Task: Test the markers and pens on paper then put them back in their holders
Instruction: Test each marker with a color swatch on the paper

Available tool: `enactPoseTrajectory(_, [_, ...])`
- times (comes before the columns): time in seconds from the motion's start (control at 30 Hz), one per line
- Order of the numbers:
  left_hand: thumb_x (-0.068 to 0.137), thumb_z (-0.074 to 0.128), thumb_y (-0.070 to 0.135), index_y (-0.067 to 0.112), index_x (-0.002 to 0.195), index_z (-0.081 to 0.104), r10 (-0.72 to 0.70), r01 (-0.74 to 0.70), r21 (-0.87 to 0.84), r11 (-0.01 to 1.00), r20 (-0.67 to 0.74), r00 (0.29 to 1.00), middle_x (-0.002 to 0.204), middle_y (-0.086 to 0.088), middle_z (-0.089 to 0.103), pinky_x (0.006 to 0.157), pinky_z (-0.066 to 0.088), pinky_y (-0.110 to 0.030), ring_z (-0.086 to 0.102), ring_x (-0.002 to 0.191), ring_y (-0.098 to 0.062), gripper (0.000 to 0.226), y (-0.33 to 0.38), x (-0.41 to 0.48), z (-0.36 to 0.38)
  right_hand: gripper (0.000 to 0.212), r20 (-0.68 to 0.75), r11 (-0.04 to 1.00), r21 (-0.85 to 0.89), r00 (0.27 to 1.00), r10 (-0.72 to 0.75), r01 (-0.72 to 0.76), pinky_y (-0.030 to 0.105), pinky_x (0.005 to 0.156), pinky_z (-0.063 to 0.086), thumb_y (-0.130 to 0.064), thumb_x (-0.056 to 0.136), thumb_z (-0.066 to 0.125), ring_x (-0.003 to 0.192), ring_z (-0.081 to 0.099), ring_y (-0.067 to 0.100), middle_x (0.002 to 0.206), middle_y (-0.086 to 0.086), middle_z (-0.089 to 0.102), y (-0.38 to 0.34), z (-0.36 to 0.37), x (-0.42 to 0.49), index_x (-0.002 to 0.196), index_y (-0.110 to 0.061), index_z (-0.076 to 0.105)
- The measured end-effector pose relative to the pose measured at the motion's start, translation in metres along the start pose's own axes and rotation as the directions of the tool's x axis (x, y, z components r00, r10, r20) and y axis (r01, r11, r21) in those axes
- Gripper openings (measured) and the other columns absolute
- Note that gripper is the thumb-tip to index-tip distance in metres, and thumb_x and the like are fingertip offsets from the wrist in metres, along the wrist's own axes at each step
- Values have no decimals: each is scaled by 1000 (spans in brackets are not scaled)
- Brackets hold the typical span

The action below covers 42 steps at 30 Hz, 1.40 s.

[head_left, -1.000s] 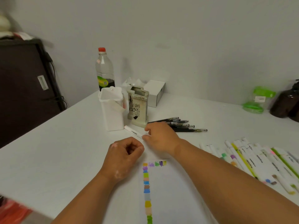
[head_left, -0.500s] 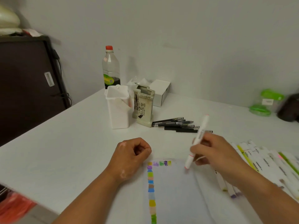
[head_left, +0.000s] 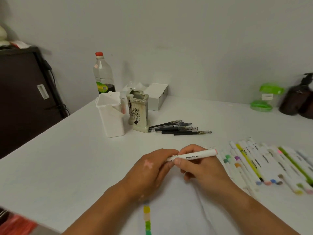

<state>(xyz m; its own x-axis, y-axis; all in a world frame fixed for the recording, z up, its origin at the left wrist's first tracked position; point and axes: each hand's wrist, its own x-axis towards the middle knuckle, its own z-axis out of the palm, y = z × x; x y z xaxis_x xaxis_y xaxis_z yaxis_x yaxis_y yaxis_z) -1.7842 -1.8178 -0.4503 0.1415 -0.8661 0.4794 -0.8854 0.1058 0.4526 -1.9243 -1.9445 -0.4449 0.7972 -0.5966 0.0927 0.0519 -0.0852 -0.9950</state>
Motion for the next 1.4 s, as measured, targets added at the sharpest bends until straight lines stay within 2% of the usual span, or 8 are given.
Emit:
enactPoseTrajectory(0.17, [106, 41, 25, 16, 127, 59, -37, 31, 48, 998, 117, 992, 94, 12, 48, 76, 35, -11, 43, 81, -1, 29, -7, 10, -4, 25, -22, 999, 18, 999, -42, 42, 30, 58, 55, -41, 70, 83, 68, 70, 21, 74, 8, 71, 3, 1, 4, 87, -25, 72])
enactPoseTrajectory(0.27, [105, 37, 37, 19, 118, 62, -22, 14, 61, 998, 127, 992, 87, 15, 49, 70, 43, -21, 46, 76, -3, 33, -10, 15, -6, 31, -5, 998, 30, 999, -50, 50, 30, 59, 56, -39, 68, 87, 70, 71, 21, 76, 9, 72, 6, 1, 4, 88, -23, 70])
enactPoseTrajectory(0.37, [103, 36, 48, 27, 121, 61, -31, 18, 80, 997, 160, 987, 84, 17, 53, 68, 48, -28, 51, 74, -6, 37, -14, 15, -7, 32, -26, 998, -15, 998, -64, 64, 35, 59, 59, -39, 68, 88, 65, 69, 24, 73, 10, 71, 9, 0, 4, 85, -22, 67])
enactPoseTrajectory(0.57, [78, 57, 75, 45, 123, 47, -276, 252, 148, 956, 176, 945, 92, 22, 48, 71, 43, -12, 54, 83, -3, 55, -30, -1, -6, 9, -126, 999, 5, 991, -40, 41, 33, 51, 55, -25, 76, 69, 53, 59, 22, 59, 10, 60, 9, -2, 10, 73, -21, 62])
enactPoseTrajectory(0.7, [76, 62, 75, 40, 114, 60, -260, 217, 187, 958, 247, 934, 98, 21, 49, 75, 45, -15, 49, 85, -2, 51, -33, -7, -3, 10, -65, 996, -81, 998, 17, -22, 30, 52, 53, -23, 75, 67, 54, 61, 19, 60, 8, 64, 12, -1, 10, 80, -20, 75])
enactPoseTrajectory(0.83, [75, 61, 76, 41, 114, 61, -262, 226, 169, 959, 234, 936, 99, 21, 49, 74, 43, -13, 48, 86, 0, 52, -36, -8, -2, 9, -87, 945, -323, 996, 24, -51, 18, 45, 41, -23, 78, 80, 48, 56, 4, 57, -6, 66, 20, -1, 11, 77, -30, 74])
enactPoseTrajectory(0.93, [74, 62, 77, 41, 112, 61, -259, 229, 151, 962, 224, 940, 98, 21, 49, 74, 42, -13, 48, 86, 0, 52, -38, -10, -1, 12, -113, 917, -392, 993, 24, -67, 15, 45, 39, -24, 78, 82, 51, 56, 1, 60, -8, 68, 22, -1, 13, 76, -32, 74])
enactPoseTrajectory(1.4, [73, 65, 75, 41, 108, 62, -268, 240, 150, 959, 208, 941, 97, 19, 51, 77, 48, -21, 50, 87, -2, 49, -40, -10, 0, 10, -83, 905, -417, 995, 56, -86, 13, 42, 37, -24, 80, 81, 45, 54, 2, 55, -9, 65, 18, 1, 10, 77, -30, 74])
